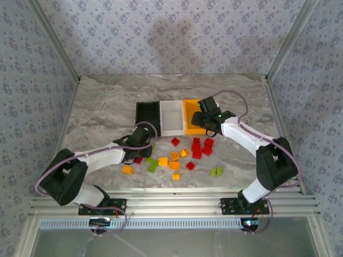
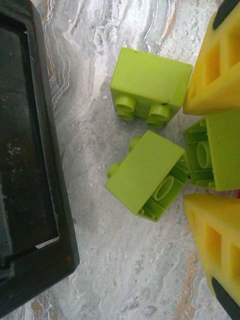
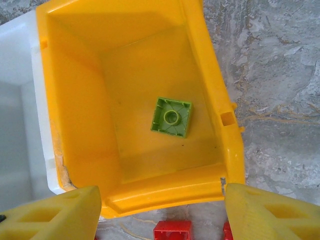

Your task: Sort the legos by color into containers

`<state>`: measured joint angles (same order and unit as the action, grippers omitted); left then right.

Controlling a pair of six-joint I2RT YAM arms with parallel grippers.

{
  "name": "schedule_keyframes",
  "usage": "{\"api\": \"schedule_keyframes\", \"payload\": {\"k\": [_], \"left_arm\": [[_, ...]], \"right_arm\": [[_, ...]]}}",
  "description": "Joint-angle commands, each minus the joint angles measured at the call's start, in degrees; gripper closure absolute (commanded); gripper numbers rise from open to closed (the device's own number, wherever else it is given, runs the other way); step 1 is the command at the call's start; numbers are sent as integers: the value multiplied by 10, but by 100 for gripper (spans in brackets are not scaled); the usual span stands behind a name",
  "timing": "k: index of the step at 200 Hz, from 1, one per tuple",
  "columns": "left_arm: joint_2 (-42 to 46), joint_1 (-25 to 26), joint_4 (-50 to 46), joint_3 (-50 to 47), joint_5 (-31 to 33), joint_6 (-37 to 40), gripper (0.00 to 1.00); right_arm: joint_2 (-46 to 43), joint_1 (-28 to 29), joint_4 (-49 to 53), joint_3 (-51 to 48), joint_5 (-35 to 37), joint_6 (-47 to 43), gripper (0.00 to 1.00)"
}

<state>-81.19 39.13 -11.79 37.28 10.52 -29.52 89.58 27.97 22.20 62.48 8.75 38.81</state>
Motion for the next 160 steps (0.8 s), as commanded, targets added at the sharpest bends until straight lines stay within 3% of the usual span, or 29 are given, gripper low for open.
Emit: {"api": "schedule_keyframes", "payload": {"k": [1,45,90,160], "left_arm": [[4,5,1,-7,-3,-6,61],[51,10,-25,7,-10,-10,73],[111,44,-68,102,-12,1,72],[-137,70,-6,373,-75,22,74]], "right_arm": [[-16,-5,1,-8,8,14,32],[-29,-12,9,-12,9,20,32],[-80,-20,7,-58,17,26,32],[-184,-21,13,-178,23,45,32]]}}
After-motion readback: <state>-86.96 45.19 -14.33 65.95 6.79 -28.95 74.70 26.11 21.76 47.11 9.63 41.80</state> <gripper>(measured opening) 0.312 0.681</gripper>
